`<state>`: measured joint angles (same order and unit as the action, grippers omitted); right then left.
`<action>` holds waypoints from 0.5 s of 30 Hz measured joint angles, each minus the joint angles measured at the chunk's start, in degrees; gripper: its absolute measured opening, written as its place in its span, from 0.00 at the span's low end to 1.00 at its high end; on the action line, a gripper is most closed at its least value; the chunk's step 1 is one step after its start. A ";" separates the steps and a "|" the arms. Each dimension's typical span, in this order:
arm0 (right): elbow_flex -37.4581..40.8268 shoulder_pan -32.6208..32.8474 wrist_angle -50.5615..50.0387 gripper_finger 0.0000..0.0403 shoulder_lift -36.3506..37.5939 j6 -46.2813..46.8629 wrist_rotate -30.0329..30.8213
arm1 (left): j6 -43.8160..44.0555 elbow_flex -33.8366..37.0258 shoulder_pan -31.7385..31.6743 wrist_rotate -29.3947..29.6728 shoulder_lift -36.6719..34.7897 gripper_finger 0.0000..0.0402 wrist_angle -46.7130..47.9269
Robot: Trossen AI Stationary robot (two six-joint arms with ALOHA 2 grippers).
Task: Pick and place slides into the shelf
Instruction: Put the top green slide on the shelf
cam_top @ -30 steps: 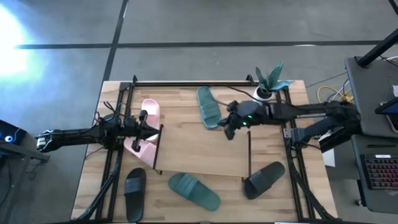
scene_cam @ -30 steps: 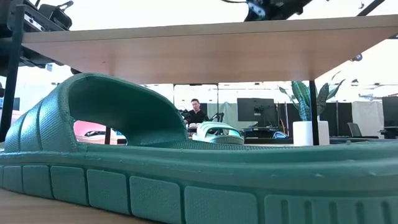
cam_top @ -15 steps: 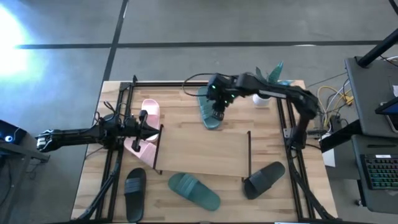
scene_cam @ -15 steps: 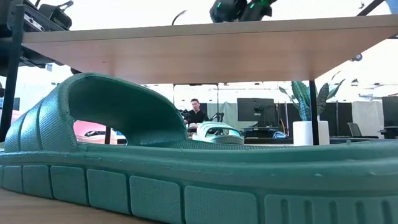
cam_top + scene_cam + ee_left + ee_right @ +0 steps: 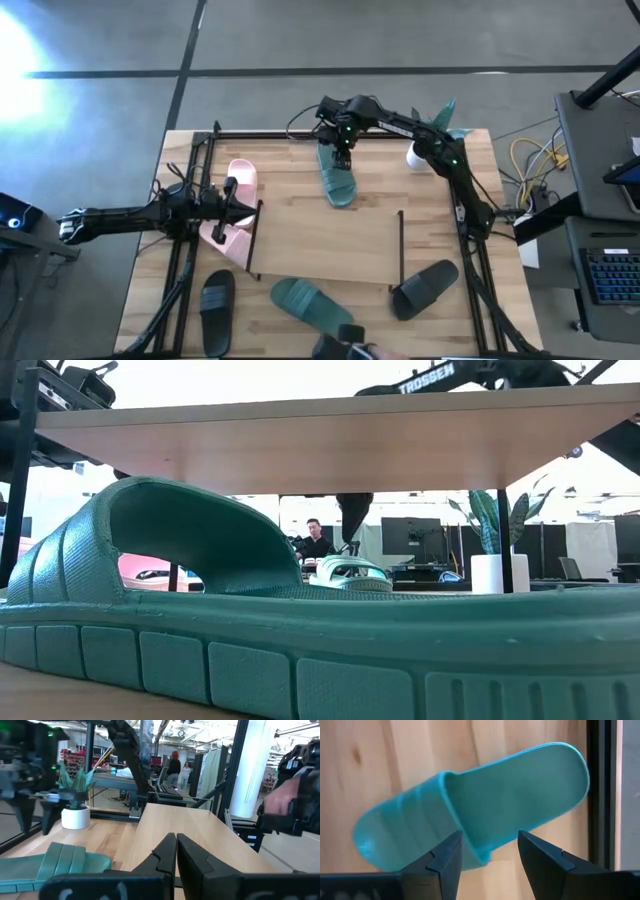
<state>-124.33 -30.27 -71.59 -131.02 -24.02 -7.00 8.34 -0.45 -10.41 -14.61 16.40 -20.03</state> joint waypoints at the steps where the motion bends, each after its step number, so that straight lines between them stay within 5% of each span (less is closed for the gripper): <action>1: -0.89 -0.60 -0.07 0.44 -0.88 0.33 -1.55 | 0.00 0.00 0.00 0.00 -0.01 0.00 0.00; 5: -2.10 -2.18 -0.55 0.42 -3.37 2.72 -8.09 | 0.00 0.00 0.00 0.00 -0.02 0.00 0.02; 15: -1.91 -2.22 -3.00 0.42 -5.31 3.07 -9.17 | 0.00 0.00 0.00 0.00 0.04 0.00 0.00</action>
<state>-126.23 -32.49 -74.59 -136.33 -20.94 -16.17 8.34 -0.45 -10.41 -14.61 16.45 -20.03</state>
